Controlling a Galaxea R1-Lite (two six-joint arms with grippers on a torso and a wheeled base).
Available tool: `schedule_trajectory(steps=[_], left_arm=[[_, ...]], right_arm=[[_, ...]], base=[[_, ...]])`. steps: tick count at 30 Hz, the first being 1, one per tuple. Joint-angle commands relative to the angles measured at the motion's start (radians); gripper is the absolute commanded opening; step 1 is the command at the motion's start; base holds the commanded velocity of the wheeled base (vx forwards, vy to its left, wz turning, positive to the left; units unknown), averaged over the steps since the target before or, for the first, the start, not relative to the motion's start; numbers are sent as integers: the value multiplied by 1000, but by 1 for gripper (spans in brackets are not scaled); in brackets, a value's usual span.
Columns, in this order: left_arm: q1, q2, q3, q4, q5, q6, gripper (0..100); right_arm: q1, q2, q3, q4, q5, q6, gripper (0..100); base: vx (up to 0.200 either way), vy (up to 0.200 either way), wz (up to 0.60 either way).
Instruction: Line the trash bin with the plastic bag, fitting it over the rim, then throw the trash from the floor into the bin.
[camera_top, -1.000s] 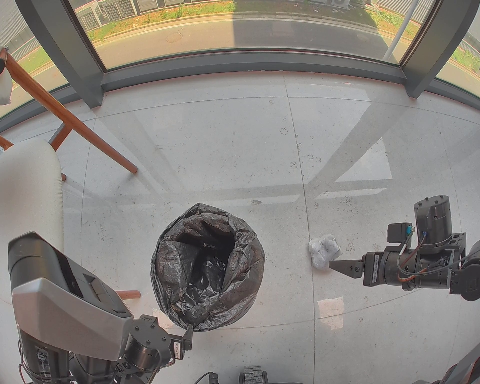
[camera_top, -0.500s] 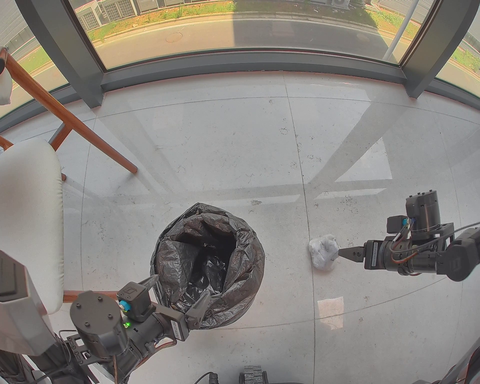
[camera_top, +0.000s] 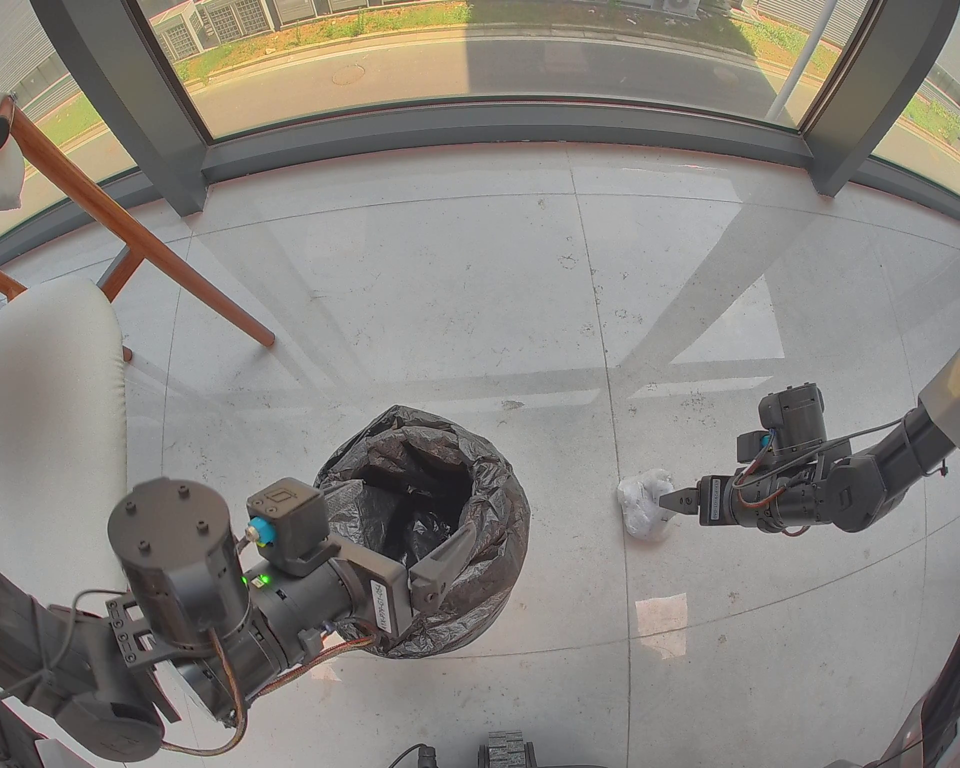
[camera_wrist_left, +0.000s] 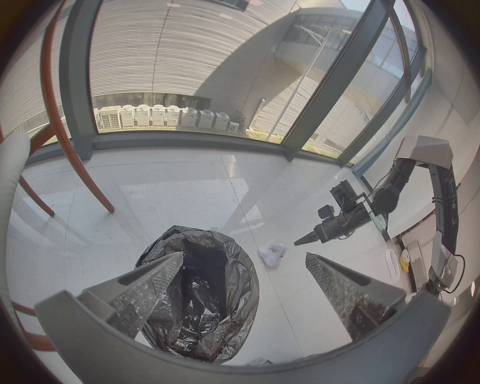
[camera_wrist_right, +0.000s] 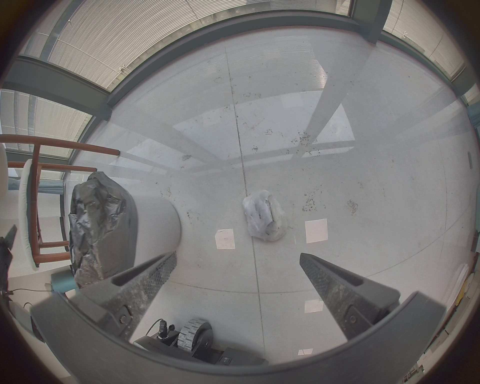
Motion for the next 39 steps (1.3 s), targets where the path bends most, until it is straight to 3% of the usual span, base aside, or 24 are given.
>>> schedule_trajectory(steps=[1, 21, 22, 34, 39], left_arm=[[-2, -222, -285, 380, -40, 8, 100], [0, -251, -273, 388, -29, 28, 100], [1, -251, -273, 388, -29, 28, 100], [3, -274, -241, 388, -9, 34, 100], [4, -289, -248, 386, -8, 36, 100]], right_arm=[[-65, 227, -185, -1, 1, -29, 100], [-91, 594, -583, 10, 14, -65, 100], [-90, 608, -599, 8, 14, -70, 0], [-82, 556, -602, 17, 12, -76, 0], [-65, 146, -455, 165, 46, -71, 0]], base=[[0, 0, 0], [0, 0, 0], [0, 0, 0], [0, 0, 0], [0, 0, 0]])
